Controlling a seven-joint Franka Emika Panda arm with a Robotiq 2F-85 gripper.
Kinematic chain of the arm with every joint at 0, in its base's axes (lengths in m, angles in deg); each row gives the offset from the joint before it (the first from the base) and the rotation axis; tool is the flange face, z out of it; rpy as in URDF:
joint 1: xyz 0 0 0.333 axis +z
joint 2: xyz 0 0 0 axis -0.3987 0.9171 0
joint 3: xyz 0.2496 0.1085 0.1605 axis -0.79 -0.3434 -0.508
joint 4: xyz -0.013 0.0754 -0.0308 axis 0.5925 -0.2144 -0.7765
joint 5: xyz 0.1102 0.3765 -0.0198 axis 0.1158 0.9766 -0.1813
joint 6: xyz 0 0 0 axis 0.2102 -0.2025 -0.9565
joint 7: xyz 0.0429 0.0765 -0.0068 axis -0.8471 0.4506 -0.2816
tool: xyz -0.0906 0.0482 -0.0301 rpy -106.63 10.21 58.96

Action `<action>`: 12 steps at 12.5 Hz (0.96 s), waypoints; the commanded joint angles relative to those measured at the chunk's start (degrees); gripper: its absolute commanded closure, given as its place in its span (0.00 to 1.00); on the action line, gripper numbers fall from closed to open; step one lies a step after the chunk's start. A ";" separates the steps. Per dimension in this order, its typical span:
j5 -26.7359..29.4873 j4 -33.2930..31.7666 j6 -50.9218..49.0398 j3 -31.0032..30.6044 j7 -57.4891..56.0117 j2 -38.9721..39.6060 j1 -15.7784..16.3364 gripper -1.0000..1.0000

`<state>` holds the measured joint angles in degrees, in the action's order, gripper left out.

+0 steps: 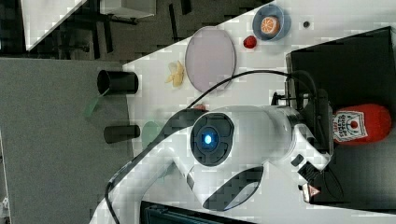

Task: Pick Ketchup from oven and place it on table.

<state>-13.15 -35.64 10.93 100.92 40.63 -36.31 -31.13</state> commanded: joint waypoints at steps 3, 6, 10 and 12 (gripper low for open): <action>-1.32 11.45 -23.39 -1.91 -1.55 -14.10 5.78 0.37; -2.21 11.00 -24.88 -9.38 -1.12 -16.34 10.33 0.37; -3.80 7.94 -22.65 -19.70 -0.99 -14.90 13.61 0.37; -9.72 3.68 -17.86 -22.76 -0.95 -14.18 14.40 0.37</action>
<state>-20.26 -28.14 -6.03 78.00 40.51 -52.55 -17.11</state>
